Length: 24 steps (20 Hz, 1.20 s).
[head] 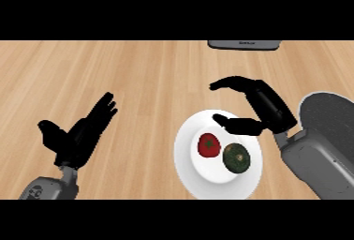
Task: Pick the tomato from the plate and place it in the pan
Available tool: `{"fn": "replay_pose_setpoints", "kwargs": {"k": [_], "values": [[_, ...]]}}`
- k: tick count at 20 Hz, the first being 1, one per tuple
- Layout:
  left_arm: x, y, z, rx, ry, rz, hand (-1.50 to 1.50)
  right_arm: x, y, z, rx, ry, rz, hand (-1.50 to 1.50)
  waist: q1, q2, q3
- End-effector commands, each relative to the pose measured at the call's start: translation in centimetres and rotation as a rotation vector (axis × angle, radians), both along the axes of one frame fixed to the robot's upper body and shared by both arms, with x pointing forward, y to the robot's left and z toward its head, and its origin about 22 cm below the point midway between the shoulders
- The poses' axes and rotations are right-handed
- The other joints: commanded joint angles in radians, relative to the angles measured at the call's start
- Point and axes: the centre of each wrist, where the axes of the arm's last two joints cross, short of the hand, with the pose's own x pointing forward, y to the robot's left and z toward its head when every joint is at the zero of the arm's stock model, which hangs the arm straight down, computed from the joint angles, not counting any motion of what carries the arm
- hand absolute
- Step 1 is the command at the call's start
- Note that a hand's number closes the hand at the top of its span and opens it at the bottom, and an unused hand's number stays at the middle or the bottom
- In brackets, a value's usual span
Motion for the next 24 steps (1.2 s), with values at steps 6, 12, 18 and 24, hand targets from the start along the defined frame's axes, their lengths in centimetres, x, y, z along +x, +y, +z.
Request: {"fn": "replay_pose_setpoints", "kwargs": {"k": [6,12,18,24], "values": [[-0.5,-1.2,0.0,-0.076,0.045,-0.028,0.0,-0.8,7.5,-1.5,-0.454,-0.112,0.084,-1.5,-0.02,-0.006,0.003],[-0.6,-1.5,-1.1,-0.061,0.068,-0.033,0.0,-1.0,9.9,-2.7,-1.042,-0.018,-0.008,-1.5,-0.018,-0.018,-0.004],[-0.7,-1.8,-1.1,-0.074,0.052,-0.034,0.0,-3.9,18.1,-3.1,-1.347,0.12,-0.06,-1.5,-0.021,-0.007,0.002],[-0.8,-1.6,-1.2,-0.096,0.048,-0.028,0.0,-5.6,22.4,-4.0,-1.585,0.268,-0.092,-1.5,-0.019,-0.001,0.004]]}}
